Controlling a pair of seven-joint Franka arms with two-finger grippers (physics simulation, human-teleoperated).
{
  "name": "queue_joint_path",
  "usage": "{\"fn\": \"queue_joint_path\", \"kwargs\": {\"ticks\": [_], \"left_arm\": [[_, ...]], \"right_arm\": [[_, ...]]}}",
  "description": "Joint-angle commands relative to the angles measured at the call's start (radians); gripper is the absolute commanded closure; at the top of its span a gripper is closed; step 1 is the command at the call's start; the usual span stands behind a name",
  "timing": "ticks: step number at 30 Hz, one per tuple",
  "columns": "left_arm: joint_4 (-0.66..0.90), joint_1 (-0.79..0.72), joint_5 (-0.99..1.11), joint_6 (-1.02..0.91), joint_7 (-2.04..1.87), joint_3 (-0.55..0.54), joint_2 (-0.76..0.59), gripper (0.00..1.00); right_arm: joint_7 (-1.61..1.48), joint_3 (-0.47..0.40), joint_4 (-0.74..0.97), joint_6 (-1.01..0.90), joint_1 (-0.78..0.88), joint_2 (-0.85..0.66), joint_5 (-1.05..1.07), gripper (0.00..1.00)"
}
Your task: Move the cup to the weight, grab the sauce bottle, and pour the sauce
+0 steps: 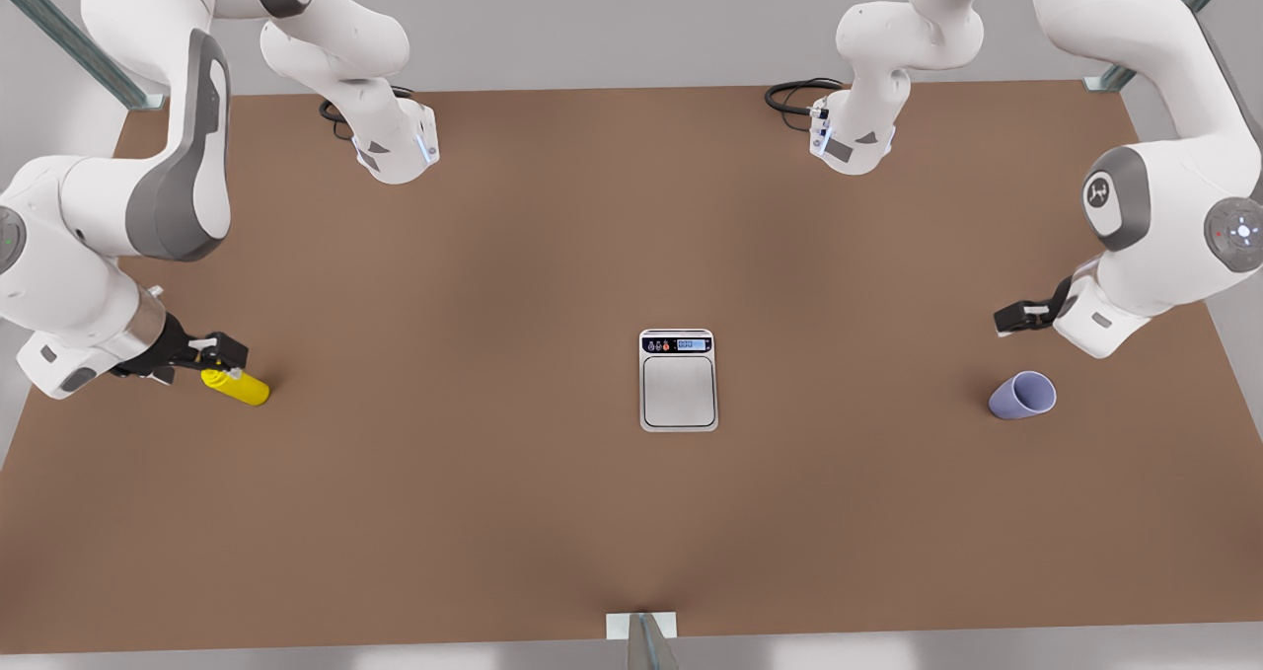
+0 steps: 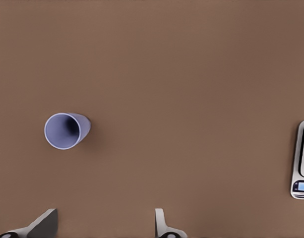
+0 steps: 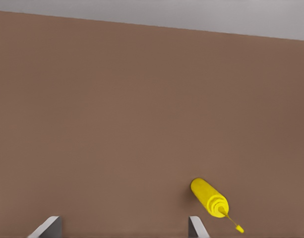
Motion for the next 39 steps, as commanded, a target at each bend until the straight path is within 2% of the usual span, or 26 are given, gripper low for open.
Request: {"fn": "queue_joint_path", "kwargs": {"ticks": [1, 4, 5, 7, 10, 12, 13, 15, 19, 21, 32, 35, 37, 38, 39], "left_arm": [[0.0, -0.003, 0.014, 0.0, 0.0, 0.0, 0.001, 0.0], [-0.002, 0.0, 0.01, 0.0, 0.005, 0.017, 0.027, 0.0], [-0.003, 0.0, 0.011, 0.011, 0.043, 0.052, 0.042, 0.0], [-0.135, 0.0, 0.01, 0.138, 0.061, 0.107, 0.021, 0.0], [-0.18, 0.0, 0.007, 0.204, 0.234, 0.196, 0.03, 0.0], [-0.301, 0.0, 0.004, 0.376, 0.259, 0.236, 0.031, 0.0], [-0.313, 0.001, -0.001, 0.397, 0.261, 0.244, 0.037, 0.0], [-0.352, 0.003, -0.064, 0.483, 0.261, 0.244, 0.071, 0.01], [-0.361, 0.0, -0.147, 0.503, 0.261, 0.236, 0.129, 0.04], [-0.436, -0.002, -0.148, 0.6, 0.261, 0.229, 0.131, 0.04], [-0.43, -0.005, -0.188, 0.848, 0.264, 0.177, 0.198, 0.04], [-0.425, -0.003, -0.194, 0.867, 0.267, 0.173, 0.224, 0.04], [-0.425, -0.002, -0.204, 0.893, 0.281, 0.169, 0.244, 0.08], [-0.425, -0.003, -0.21, 0.907, 0.284, 0.169, 0.257, 0.18], [-0.425, -0.003, -0.21, 0.91, 0.284, 0.169, 0.267, 0.22]], "right_arm": [[0.0, 0.0, 0.0, -0.002, 0.0, -0.001, -0.001, 0.0], [-0.016, 0.0, -0.005, -0.009, -0.003, 0.003, 0.001, 0.0], [-0.063, 0.0, -0.008, -0.008, -0.002, 0.005, -0.002, 0.0], [-0.082, 0.0, -0.011, -0.006, -0.011, 0.011, -0.002, 0.0], [-0.082, 0.0, -0.014, -0.008, -0.012, 0.014, -0.002, 0.0], [-0.074, 0.0, -0.014, -0.005, -0.002, 0.02, -0.002, 0.0], [-0.074, 0.0, -0.014, -0.005, -0.002, 0.025, -0.002, 0.0], [-0.072, 0.0, -0.014, -0.009, 0.0, 0.028, -0.002, 0.0], [-0.072, 0.0, -0.014, -0.011, 0.008, 0.035, -0.002, 0.0], [-0.072, 0.0, -0.014, -0.011, 0.008, 0.037, -0.002, 0.0], [-0.071, 0.0, -0.012, -0.006, 0.008, 0.043, -0.002, 0.0], [-0.071, 0.0, -0.012, -0.006, 0.008, 0.043, -0.002, 0.0], [-0.071, 0.0, -0.012, -0.006, 0.008, 0.043, -0.002, 0.0], [-0.071, 0.0, -0.012, -0.006, 0.008, 0.043, -0.002, 0.0], [-0.071, 0.0, -0.012, -0.006, 0.008, 0.043, -0.002, 0.0]]}}
